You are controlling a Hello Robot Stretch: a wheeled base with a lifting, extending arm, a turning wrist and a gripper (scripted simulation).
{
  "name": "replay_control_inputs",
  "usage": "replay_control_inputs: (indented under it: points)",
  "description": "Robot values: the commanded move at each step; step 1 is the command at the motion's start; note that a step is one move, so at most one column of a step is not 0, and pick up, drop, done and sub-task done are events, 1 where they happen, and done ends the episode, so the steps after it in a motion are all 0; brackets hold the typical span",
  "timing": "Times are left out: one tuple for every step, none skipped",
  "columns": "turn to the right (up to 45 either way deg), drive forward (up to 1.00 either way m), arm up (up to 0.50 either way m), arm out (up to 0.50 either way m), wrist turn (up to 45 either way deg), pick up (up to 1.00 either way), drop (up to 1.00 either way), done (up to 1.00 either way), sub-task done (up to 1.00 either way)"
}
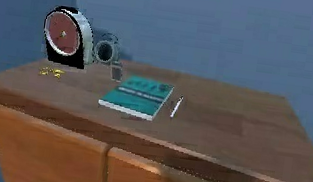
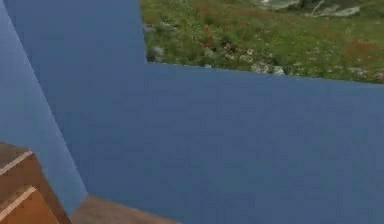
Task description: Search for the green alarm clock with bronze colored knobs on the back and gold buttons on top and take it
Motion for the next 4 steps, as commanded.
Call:
replay_control_inputs:
  points:
    - [-45.0, 0.0, 0.0, 0.0, 0.0, 0.0, 0.0, 0.0, 0.0]
    - [-45.0, 0.0, 0.0, 0.0, 0.0, 0.0, 0.0, 0.0, 0.0]
    - [-12.0, 0.0, 0.0, 0.0, 0.0, 0.0, 0.0, 0.0, 0.0]
    - [45.0, 0.0, 0.0, 0.0, 0.0, 0.0, 0.0, 0.0, 0.0]
